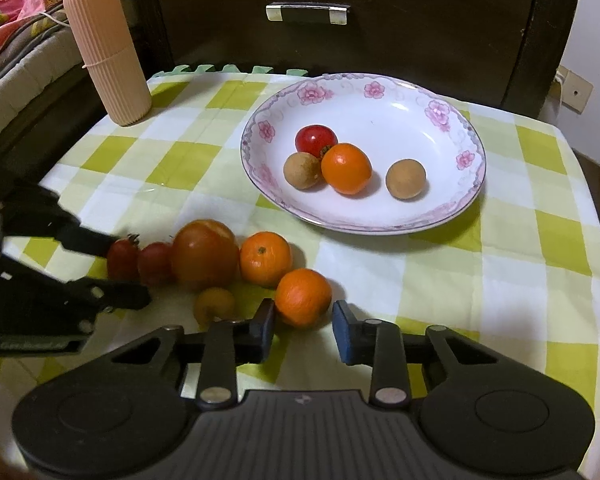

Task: Organize fruits
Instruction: 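Close the right tool on the small orange while the left tool grasps a red cherry tomato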

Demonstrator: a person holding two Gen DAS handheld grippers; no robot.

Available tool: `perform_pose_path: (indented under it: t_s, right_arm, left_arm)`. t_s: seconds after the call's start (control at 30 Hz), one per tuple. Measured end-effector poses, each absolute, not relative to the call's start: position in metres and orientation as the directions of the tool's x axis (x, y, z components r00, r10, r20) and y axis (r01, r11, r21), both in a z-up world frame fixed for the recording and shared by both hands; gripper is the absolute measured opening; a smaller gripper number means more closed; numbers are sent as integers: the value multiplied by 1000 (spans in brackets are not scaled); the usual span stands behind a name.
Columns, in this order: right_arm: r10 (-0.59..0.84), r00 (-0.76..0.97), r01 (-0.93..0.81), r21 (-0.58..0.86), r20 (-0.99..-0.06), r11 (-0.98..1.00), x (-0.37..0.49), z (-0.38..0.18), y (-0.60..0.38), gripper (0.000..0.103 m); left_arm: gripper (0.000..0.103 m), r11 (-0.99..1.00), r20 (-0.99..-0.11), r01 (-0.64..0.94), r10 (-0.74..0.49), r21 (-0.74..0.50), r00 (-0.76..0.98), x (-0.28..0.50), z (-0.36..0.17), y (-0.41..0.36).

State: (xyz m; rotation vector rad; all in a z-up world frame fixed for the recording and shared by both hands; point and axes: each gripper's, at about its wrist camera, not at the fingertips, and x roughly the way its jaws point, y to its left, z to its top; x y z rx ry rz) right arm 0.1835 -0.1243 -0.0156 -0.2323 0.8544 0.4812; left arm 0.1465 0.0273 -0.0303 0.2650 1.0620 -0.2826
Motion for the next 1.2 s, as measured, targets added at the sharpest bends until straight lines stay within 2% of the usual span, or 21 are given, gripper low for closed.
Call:
perform_pose_path:
  t_s: [0.13, 0.57, 0.83, 1.2]
  right_arm:
    - [311, 555, -498, -9, -771, 867, 180, -16, -124, 25]
    - [335, 555, -496, 20, -762, 868, 188, -16, -126, 27]
    - [347, 550, -487, 46, -759, 872, 195, -13, -132, 33]
    - [351, 558, -465, 66, -752, 883, 202, -13, -129, 34]
  left_arm:
    - [46, 928, -887, 363, -99, 81, 450, 137, -29, 25]
    - [51, 942, -874, 324, -82, 90, 480, 151, -32, 27]
    - [35, 933, -878, 344, -79, 102, 472, 148, -32, 20]
    - [36, 945, -884, 317, -82, 77, 461, 147, -31, 24]
